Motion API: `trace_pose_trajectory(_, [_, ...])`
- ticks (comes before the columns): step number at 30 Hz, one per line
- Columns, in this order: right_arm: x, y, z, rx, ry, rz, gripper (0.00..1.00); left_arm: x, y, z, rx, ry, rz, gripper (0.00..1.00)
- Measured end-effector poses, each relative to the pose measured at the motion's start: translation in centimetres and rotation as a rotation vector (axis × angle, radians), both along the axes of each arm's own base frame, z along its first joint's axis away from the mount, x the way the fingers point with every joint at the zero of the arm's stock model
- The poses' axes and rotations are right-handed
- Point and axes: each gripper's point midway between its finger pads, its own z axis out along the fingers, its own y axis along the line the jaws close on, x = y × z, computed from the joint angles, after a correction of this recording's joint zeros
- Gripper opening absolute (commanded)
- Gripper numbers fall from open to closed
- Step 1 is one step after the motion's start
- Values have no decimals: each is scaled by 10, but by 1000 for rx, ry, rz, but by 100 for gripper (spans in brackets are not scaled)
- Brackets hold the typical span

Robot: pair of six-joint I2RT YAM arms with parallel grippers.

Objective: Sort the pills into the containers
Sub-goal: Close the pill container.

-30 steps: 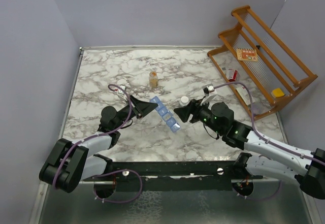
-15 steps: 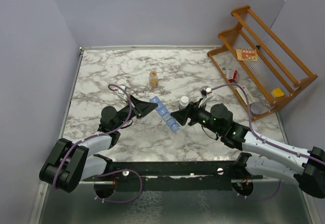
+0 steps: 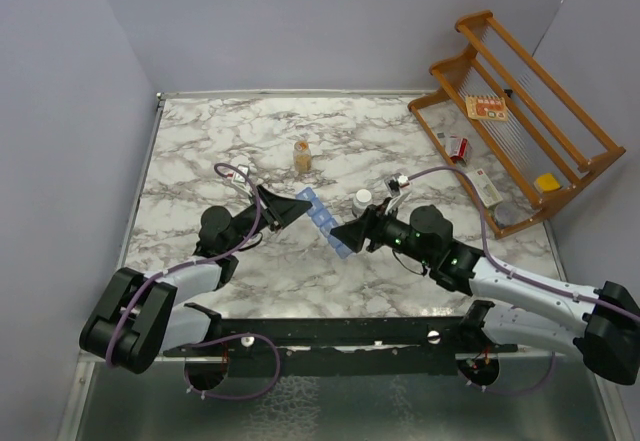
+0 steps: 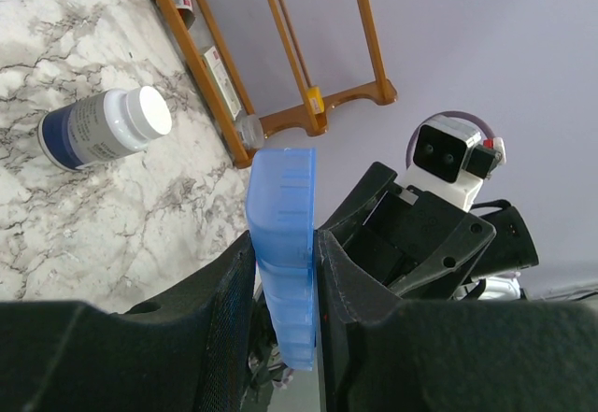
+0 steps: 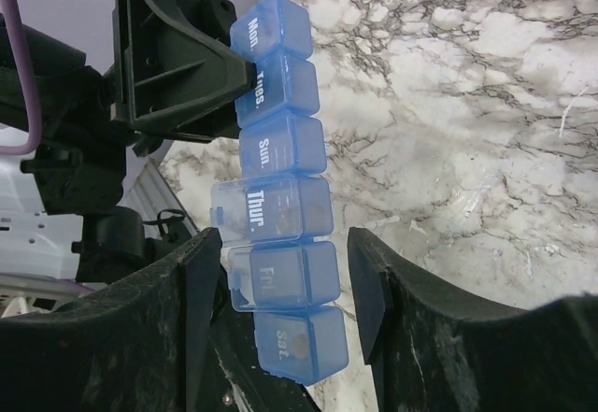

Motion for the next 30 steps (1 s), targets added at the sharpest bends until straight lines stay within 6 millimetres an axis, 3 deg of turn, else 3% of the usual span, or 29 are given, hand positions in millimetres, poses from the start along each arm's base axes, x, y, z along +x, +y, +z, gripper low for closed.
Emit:
trace_pose_trajectory(12, [-3,9,-3,9,3,45,50,1,0,2,-2,-4,0,6])
trace_pose_trajectory(19, [-3,11,-7,-1,3,56,41,0,0,2,-2,-4,-2,6])
trace_pose_trajectory(30, [-2,17,-11,-6,6,77,42,0,0,2,-2,-4,-1,6])
